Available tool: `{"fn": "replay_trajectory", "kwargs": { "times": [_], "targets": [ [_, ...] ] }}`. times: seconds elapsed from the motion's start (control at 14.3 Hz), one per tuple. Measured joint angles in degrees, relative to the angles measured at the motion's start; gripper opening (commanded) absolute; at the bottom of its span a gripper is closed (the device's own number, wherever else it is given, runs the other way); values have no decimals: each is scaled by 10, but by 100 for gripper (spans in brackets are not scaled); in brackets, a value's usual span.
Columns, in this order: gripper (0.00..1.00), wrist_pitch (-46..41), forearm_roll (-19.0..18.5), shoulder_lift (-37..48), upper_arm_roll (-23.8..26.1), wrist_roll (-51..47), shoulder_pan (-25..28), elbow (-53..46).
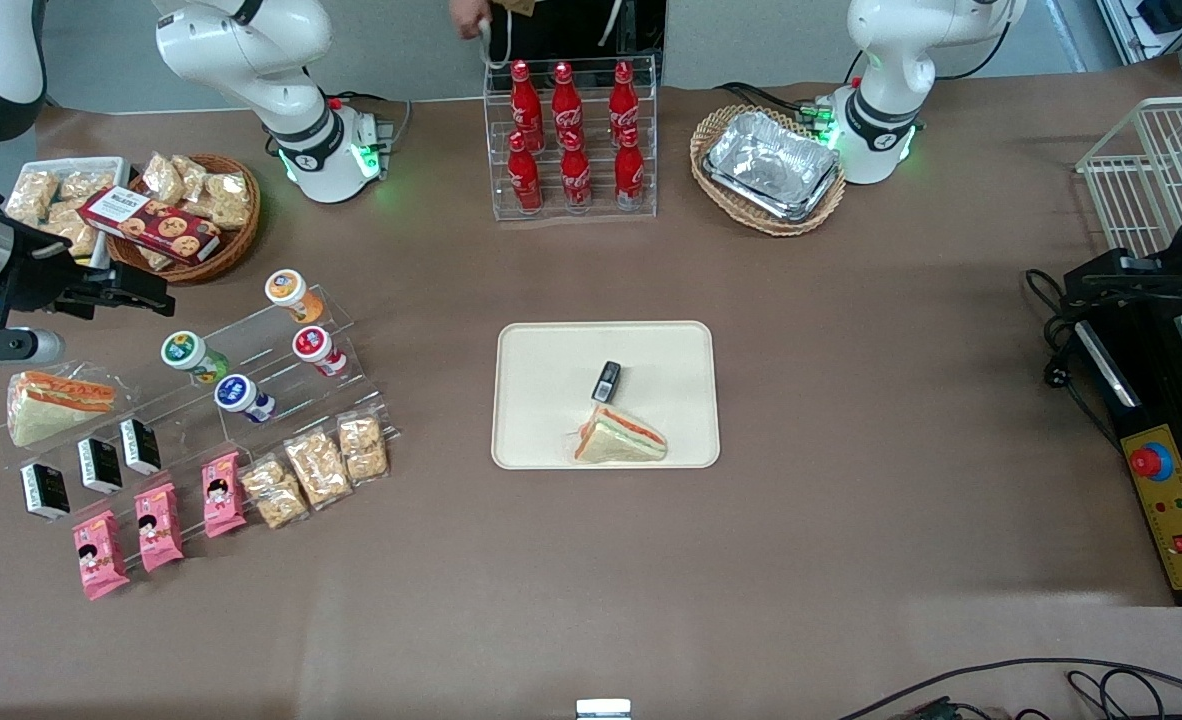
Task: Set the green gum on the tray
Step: 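Move the right gripper over the acrylic rack toward the green gum bottle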
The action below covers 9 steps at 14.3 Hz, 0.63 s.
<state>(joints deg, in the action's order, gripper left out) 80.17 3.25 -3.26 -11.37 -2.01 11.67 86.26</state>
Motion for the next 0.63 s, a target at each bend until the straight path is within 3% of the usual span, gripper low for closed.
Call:
{"fn": "replay_trajectory", "kwargs": {
  "times": [0.63],
  "targets": [
    [100, -5, 0, 2, -1, 4, 0, 0]
  ]
}}
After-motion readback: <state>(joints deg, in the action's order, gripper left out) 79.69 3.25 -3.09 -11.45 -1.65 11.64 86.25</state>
